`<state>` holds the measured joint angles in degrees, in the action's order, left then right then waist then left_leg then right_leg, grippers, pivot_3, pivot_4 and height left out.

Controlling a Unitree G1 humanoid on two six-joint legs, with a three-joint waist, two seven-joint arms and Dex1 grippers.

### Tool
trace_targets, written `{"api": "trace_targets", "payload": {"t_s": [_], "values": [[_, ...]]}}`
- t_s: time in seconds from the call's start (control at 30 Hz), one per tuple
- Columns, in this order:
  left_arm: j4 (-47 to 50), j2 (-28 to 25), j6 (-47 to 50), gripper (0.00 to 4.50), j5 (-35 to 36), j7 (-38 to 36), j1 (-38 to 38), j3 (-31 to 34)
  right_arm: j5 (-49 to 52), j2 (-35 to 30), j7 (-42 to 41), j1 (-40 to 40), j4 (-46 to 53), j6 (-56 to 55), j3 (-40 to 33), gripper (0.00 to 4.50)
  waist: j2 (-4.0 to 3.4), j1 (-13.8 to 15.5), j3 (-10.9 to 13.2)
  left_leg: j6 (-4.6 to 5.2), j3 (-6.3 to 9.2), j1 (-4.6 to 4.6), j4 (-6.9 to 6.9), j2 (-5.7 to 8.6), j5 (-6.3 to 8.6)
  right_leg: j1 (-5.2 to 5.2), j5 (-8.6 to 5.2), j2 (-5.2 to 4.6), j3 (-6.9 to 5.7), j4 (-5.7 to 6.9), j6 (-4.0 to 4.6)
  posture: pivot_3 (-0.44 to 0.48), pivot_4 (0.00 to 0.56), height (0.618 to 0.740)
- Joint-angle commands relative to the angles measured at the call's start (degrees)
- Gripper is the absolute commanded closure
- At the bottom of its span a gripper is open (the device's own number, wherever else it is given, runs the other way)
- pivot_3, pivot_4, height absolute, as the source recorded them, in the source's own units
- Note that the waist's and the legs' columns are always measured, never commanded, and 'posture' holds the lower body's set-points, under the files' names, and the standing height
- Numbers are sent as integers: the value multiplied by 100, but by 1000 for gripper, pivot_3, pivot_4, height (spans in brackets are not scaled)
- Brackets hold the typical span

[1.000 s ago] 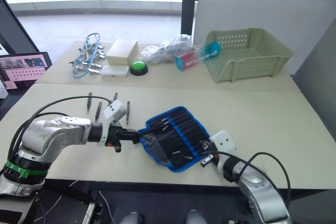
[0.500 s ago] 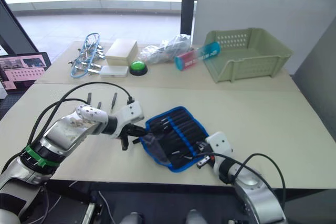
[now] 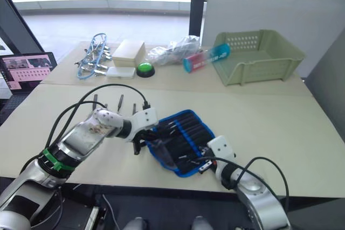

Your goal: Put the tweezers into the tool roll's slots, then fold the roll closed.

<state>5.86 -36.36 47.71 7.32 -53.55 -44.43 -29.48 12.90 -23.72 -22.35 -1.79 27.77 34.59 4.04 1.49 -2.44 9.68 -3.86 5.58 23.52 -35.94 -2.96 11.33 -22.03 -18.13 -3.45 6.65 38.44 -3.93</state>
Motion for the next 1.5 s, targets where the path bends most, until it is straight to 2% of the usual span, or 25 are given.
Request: {"api": "trace_targets", "payload": {"t_s": [0.03, 0.43, 0.57, 0.67, 1.0, 1.13, 1.43, 1.47, 1.5], "values": [[10, 97, 20, 4500, -160, 103, 32, -7, 30, -33, 99, -135, -156, 256, -249, 4451, 0, 4, 0, 0, 0, 2, -1, 0, 0, 0, 0, 0, 0, -1, 0, 0, 150, 740], [-845, 986, -251, 4500, -320, 366, -78, 59, 52, -92, 8, -349, -38, 900, 49, 4451, 2, 34, -23, 0, 1, -4, -2, 1, 0, 9, 0, -1, -2, -2, 0, 0, 150, 740], [-1485, 1458, -389, 4500, -363, 492, -277, 138, 68, -189, -114, -503, 168, 909, 209, 4451, 2, 55, -26, 7, 2, -43, 1, 1, 5, 74, -3, -1, -5, -46, -5, 0, 150, 740], [-1889, 1728, -539, 4500, -393, 514, -387, 166, 98, -219, -99, -610, 296, 961, 253, 4451, 2, 57, -27, 9, 10, -47, 1, 3, 6, 83, -5, -1, -6, -50, -9, 0, 150, 740], [-2575, 2161, -846, 4500, -407, 554, -330, 414, 124, -190, 111, -700, 376, 1260, 205, 4451, 2, 119, -54, 9, 18, -60, 0, 7, 6, 105, -6, -1, -6, -60, -10, 0, 150, 740], [-2387, 2067, -786, 3230, -295, 485, -210, 663, 129, -195, 113, -644, 391, 1290, 190, 4500, 3, 129, -60, 9, 18, -64, 1, 7, 6, 111, -6, -1, -6, -68, -11, 0, 150, 740], [-273, 954, 310, 278, 638, 215, 424, 1870, 44, -172, 164, -571, 206, 1077, 83, 4500, 3, -48, -59, 10, 20, -66, 8, 5, 6, 97, -7, 1, -3, -50, -9, 0, 150, 740], [12, 791, 437, 39, 868, 168, 592, 2201, 42, -170, 158, -566, 173, 1046, 74, 4500, 3, -57, -58, 10, 21, -67, 11, 5, 6, 96, -8, 2, -3, -50, -9, 0, 150, 740], [206, 696, 532, 39, 1030, 159, 702, 2415, 47, -176, 143, -568, 148, 1022, 58, 4500, 3, -58, -58, 10, 21, -69, 12, 4, 6, 96, -8, 2, -3, -49, -8, 0, 150, 740]]}}
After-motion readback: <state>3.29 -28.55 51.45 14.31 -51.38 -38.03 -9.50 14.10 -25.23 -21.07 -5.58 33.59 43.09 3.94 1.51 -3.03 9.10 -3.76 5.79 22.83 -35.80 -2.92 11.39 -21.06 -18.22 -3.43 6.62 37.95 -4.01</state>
